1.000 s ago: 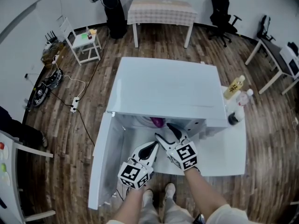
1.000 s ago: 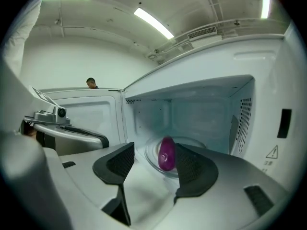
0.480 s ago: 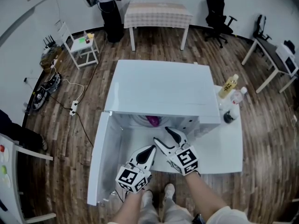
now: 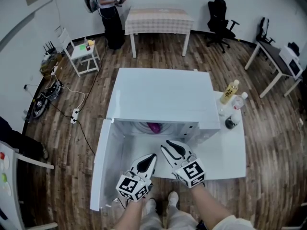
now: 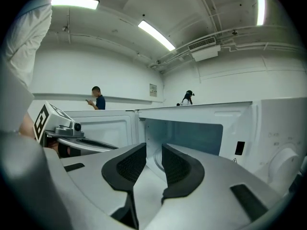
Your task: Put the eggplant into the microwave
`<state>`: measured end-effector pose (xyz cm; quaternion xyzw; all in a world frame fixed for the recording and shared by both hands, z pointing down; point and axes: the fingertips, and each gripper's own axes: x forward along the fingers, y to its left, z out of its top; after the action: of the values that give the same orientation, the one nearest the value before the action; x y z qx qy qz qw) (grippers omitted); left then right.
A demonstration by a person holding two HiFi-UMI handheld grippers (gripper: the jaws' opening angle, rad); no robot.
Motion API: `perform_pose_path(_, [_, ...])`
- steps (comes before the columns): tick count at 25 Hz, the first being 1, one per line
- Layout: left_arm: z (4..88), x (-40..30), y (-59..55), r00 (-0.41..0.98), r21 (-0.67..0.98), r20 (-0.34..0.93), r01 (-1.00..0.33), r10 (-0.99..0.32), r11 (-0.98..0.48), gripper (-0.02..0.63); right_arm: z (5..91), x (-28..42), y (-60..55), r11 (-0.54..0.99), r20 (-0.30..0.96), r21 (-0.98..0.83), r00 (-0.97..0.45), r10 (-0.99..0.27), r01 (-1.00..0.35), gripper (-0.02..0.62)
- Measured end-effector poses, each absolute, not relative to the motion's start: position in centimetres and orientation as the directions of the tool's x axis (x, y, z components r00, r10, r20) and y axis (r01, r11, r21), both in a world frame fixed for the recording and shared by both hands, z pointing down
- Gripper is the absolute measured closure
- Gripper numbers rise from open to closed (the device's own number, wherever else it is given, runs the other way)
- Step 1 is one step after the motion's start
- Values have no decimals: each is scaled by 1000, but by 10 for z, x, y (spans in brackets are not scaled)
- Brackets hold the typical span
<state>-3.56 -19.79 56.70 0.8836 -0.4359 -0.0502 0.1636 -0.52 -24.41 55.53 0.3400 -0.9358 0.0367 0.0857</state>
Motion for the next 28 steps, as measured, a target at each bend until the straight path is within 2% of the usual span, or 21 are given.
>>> perform_pose_path(3, [563, -33, -198, 620, 333, 47, -749, -783, -573, 606, 550, -2, -240, 766, 168, -7, -756, -632, -642, 515])
perform_pose_path(9, [555, -30, -199, 628, 328, 36, -742, -778, -584, 606, 537, 1, -232, 768, 149, -10, -761, -632, -640, 545])
perform_pose_path(28, [515, -23, -167, 660, 309, 8, -716, -752, -625, 606, 507, 24, -182, 778, 144, -9, -771, -620, -628, 552])
